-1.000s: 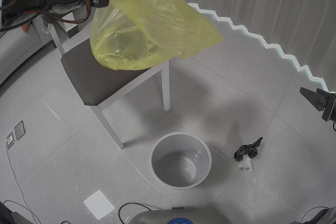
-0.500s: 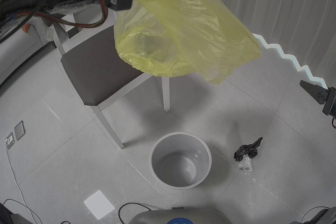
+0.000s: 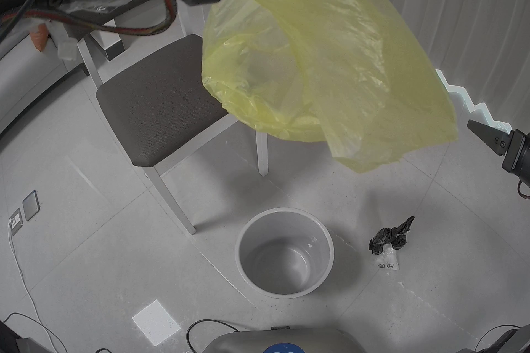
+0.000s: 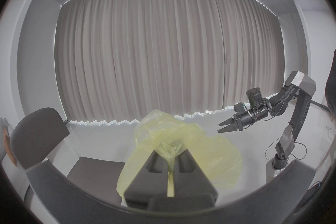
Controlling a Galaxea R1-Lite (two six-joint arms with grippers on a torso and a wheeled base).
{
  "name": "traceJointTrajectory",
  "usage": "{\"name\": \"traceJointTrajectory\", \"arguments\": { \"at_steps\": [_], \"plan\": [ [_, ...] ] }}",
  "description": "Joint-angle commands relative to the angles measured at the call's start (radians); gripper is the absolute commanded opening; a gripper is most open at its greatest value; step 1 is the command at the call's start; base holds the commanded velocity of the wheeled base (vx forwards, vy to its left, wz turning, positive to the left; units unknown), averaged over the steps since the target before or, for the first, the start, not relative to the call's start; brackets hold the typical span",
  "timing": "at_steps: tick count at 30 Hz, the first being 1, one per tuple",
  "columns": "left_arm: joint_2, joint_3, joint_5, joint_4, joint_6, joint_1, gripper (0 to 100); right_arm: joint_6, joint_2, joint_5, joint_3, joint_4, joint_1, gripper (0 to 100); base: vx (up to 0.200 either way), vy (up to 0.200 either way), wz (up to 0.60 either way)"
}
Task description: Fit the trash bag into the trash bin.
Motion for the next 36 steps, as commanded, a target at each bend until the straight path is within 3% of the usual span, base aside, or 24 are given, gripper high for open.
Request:
{"name": "traceJointTrajectory", "arguments": {
  "at_steps": [1, 7, 13, 22, 27, 36],
  "plan": [
    [-0.002, -0.001, 0.0, -0.023, 0.0, -0.018, 0, 0.004, 0.038, 0.001, 0.002, -0.004, -0.004, 100, 0.0, 0.0, 0.0],
    [-0.001, -0.015, 0.0, -0.029, 0.002, -0.035, 0, 0.015, 0.047, 0.033, 0.008, -0.004, -0.004, 100, 0.0, 0.0, 0.0],
    [0.007, -0.039, 0.0, -0.029, 0.0, -0.035, 0, 0.063, 0.021, 0.121, 0.01, 0.004, -0.007, 100, 0.0, 0.0, 0.0],
    [0.011, -0.062, -0.002, -0.029, -0.001, -0.036, 0, 0.078, 0.047, 0.138, 0.018, 0.002, 0.001, 100, 0.0, 0.0, 0.0],
    [0.011, -0.064, -0.002, -0.029, -0.001, -0.038, 0, 0.142, 0.058, 0.188, 0.01, -0.001, 0.002, 100, 0.0, 0.0, 0.0],
    [0.008, -0.064, -0.008, -0.031, -0.003, -0.053, 0, 0.219, 0.11, 0.191, -0.001, -0.032, 0.005, 100, 0.0, 0.0, 0.0]
  ]
}}
